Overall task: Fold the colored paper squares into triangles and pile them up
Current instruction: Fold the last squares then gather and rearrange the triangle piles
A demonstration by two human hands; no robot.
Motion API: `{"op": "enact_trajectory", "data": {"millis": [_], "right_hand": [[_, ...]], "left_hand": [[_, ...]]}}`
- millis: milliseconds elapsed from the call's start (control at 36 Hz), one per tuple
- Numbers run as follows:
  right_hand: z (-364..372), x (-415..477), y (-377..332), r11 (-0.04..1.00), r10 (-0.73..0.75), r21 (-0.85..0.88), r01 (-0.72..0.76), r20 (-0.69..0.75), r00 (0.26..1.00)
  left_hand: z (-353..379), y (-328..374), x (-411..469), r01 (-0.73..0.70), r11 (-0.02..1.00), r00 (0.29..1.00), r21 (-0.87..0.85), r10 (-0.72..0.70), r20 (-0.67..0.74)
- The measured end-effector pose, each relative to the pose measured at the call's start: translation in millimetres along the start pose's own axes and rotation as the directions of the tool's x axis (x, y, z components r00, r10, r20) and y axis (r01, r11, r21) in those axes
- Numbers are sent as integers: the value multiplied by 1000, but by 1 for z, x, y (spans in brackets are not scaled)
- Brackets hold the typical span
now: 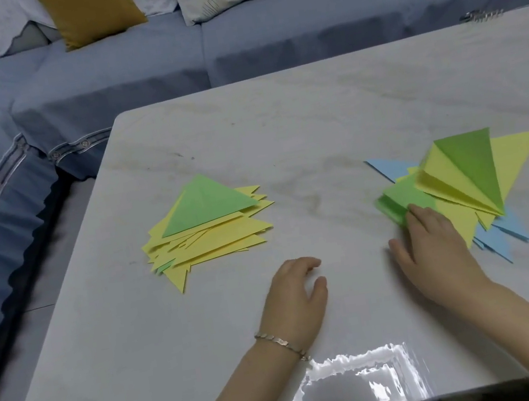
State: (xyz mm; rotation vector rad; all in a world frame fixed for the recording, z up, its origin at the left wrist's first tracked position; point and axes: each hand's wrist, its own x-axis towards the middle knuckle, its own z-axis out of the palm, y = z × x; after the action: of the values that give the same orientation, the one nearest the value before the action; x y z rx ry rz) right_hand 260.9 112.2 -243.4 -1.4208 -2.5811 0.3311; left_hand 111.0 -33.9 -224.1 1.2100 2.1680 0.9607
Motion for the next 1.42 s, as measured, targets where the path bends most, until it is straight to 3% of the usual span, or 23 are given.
{"op": "enact_trajectory", "data": {"millis": [56, 139, 194, 222, 333, 444, 528, 611, 694, 778, 861, 944, 1083, 1167, 1417], "right_hand": [[2, -13, -11, 994, -102, 26, 103, -29, 994], [5, -37, -34, 942, -335, 46, 333, 45, 941], [8, -51, -47, 898, -432, 141, 416, 109, 895], [7, -57, -53, 875, -472, 188, 447, 124, 873], [6, -69, -62, 809, -564, 308, 501, 164, 809], [5, -67, -54, 788, -603, 265, 556, 150, 783], [3, -58, -44, 804, -571, 256, 537, 77, 818], [4, -48, -35, 834, -527, 175, 523, -25, 850], [10, -40, -31, 860, -491, 113, 498, -85, 867], [19, -35, -29, 864, -496, 70, 498, -43, 867], [30, -34, -27, 838, -544, -14, 545, 51, 838], [33, -35, -27, 840, -536, -27, 541, 111, 837], [34, -36, -28, 830, -541, -60, 555, 154, 827], [32, -35, -28, 826, -544, -58, 561, 177, 820], [25, -34, -10, 849, -492, -118, 515, 175, 853]], "left_hand": [[4, 6, 2, 109, 974, 994, -199, -111, 1], [11, 20, 7, 305, 769, 950, -563, -290, 118], [14, 26, 8, 359, 672, 929, -648, -324, 178], [14, 27, 9, 344, 686, 934, -641, -320, 158], [12, 20, 15, 274, 847, 950, -456, -311, -7], [3, 14, 29, 262, 919, 952, -293, -296, -76], [-7, 12, 41, 173, 977, 983, -124, -179, -47], [-13, 15, 53, 59, 998, 995, 18, -60, 80], [-12, 19, 66, -58, 988, 974, 146, 24, 227], [-6, 16, 75, -76, 986, 949, 150, 25, 316], [2, 7, 74, -127, 951, 965, 282, 53, 257], [7, -7, 58, -228, 917, 972, 327, 193, 134], [20, -25, 17, -324, 867, 944, 378, 271, 187], [28, -31, 4, -391, 787, 920, 476, 317, 232], [29, -33, -7, -317, 680, 943, 661, 152, 296]]}}
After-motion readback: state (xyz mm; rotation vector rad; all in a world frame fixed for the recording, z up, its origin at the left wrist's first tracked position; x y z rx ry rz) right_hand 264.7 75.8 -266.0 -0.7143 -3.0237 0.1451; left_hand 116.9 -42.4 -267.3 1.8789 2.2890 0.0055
